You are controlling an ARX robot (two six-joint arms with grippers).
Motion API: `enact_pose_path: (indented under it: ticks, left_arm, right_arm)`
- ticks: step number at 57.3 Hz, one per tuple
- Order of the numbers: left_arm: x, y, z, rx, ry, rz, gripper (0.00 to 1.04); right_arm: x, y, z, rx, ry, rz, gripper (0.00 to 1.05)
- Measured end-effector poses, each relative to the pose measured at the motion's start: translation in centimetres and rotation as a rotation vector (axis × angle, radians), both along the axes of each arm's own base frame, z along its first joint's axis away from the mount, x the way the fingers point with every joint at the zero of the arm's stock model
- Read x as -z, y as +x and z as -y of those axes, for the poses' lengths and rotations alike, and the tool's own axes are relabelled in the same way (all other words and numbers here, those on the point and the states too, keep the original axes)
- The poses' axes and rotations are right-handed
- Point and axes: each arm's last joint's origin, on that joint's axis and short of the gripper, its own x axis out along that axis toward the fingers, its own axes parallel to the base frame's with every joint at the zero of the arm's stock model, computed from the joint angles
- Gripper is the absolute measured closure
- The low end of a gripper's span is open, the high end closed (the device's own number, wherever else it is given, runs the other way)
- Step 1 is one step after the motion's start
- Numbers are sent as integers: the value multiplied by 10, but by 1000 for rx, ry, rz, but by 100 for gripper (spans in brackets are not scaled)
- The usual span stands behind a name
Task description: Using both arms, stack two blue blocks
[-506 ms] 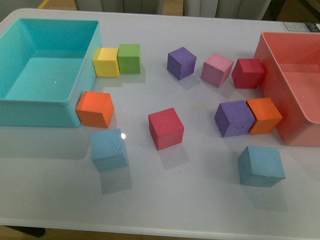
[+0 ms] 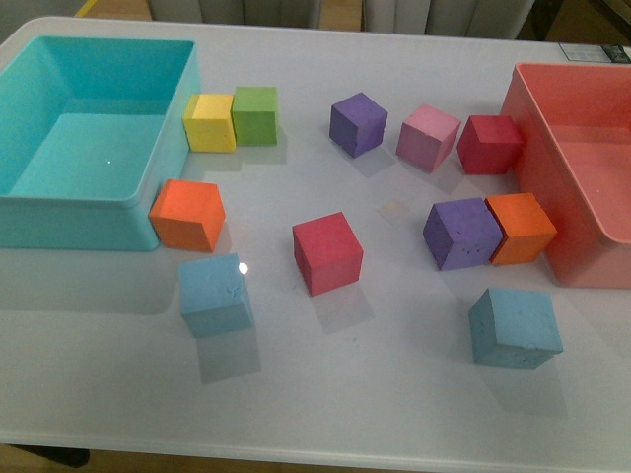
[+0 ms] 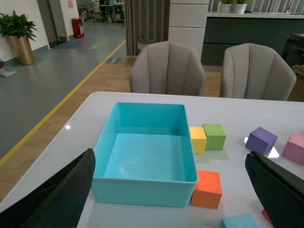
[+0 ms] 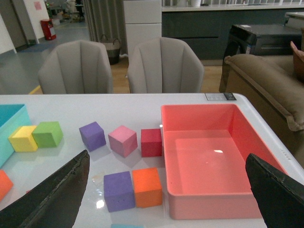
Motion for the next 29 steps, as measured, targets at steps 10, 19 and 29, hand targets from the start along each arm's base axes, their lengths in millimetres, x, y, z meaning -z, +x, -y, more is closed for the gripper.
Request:
enact_pose_path:
  ticks: [10,19,29]
  left_arm:
    - [0,0,0,0,0,0,9]
    - [0,0,0,0,0,0,9]
    - [0,0,0,0,0,0,9]
  right_arm:
    - [0,0,0,0,0,0,9]
    - [0,0,0,0,0,0,9]
    - [1,1,0,-17,13,-35,9]
